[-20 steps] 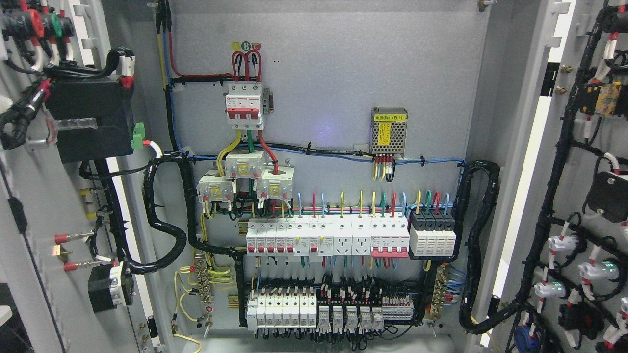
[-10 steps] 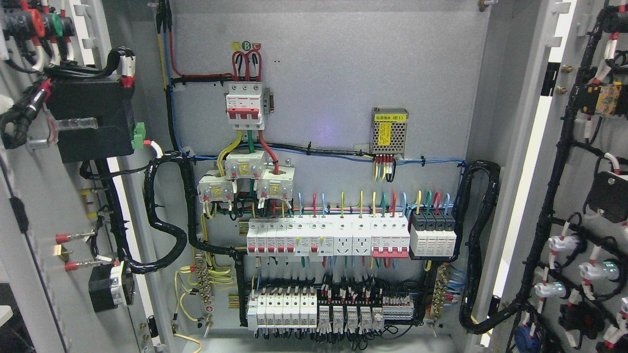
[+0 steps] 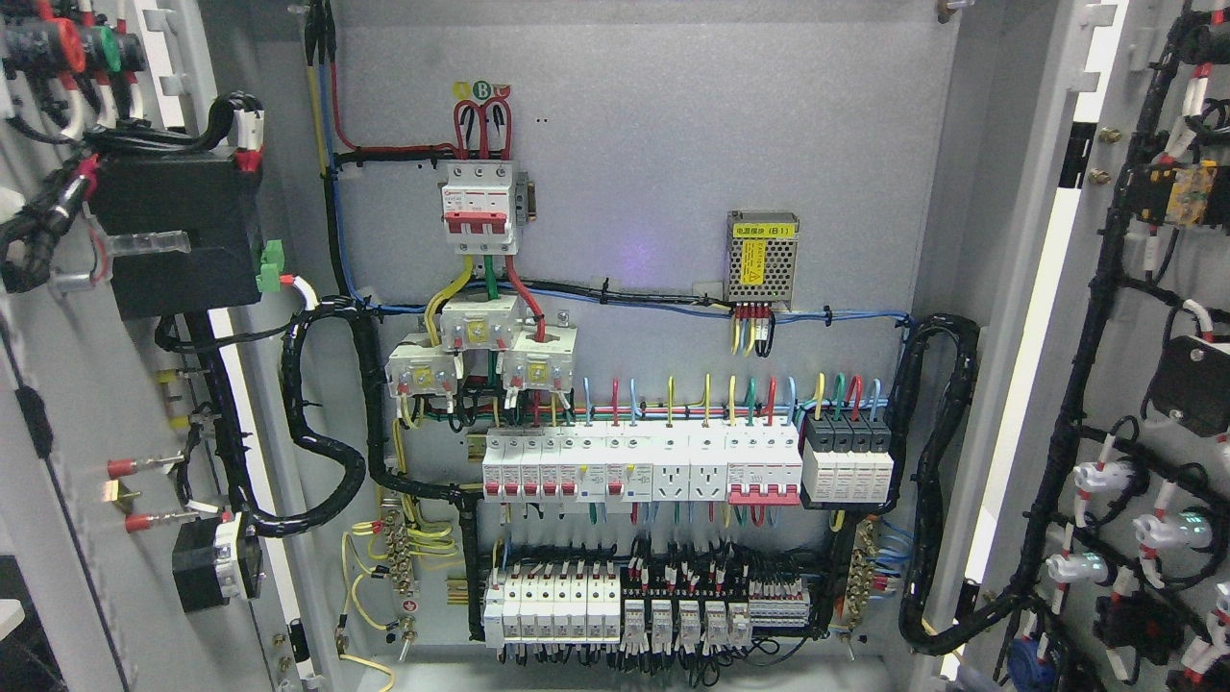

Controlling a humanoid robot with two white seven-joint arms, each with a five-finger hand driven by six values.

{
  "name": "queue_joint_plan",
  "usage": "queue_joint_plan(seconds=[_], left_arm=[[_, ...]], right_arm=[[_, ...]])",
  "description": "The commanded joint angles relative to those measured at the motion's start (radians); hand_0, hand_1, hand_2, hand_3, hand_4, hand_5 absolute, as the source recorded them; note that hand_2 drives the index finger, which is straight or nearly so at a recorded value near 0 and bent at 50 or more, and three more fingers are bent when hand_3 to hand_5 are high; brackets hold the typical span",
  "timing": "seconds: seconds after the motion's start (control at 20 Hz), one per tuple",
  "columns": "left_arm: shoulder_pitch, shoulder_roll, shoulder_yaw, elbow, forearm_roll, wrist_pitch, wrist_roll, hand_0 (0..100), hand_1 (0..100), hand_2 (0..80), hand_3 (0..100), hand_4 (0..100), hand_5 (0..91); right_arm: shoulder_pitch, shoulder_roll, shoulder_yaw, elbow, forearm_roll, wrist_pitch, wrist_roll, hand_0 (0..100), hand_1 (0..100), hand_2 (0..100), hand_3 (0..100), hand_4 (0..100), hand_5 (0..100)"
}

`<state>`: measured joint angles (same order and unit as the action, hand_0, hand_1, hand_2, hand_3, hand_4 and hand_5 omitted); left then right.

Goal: Open door with both hands

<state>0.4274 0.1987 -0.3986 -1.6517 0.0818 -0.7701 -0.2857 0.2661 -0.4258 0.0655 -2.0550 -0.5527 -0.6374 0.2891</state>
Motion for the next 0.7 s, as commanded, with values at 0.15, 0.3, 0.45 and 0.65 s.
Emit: queue_joint_plan(seconds=[0.15, 0.3, 0.45, 0.65], left_arm=[[-0.163, -0.239, 0.053, -0.16, -0.017, -0.387, 0.002, 12, 39, 0.0, 0, 0, 0.0], [-0.188, -0.246, 0.079, -0.181, -0.016, -0.391, 0.003, 12, 39, 0.0, 0, 0, 0.0], [-0.223, -0.252, 0.107, -0.204, -0.014, -0.42, 0.014, 12, 39, 0.0, 0, 0, 0.0], [-0.243, -0.252, 0.156, -0.22, -0.014, -0.489, 0.02, 12, 39, 0.0, 0, 0, 0.0]], right_arm=[[-0.002, -0.05, -0.092, -0.022, -0.01, 0.002, -0.001, 12, 39, 0, 0, 0, 0], [-0.001, -0.05, -0.111, -0.016, -0.01, 0.002, -0.001, 12, 39, 0, 0, 0, 0], [0.002, -0.047, -0.141, -0.005, -0.01, 0.002, -0.001, 12, 39, 0, 0, 0, 0], [0.005, -0.051, -0.153, 0.013, -0.013, 0.001, -0.001, 12, 39, 0, 0, 0, 0]])
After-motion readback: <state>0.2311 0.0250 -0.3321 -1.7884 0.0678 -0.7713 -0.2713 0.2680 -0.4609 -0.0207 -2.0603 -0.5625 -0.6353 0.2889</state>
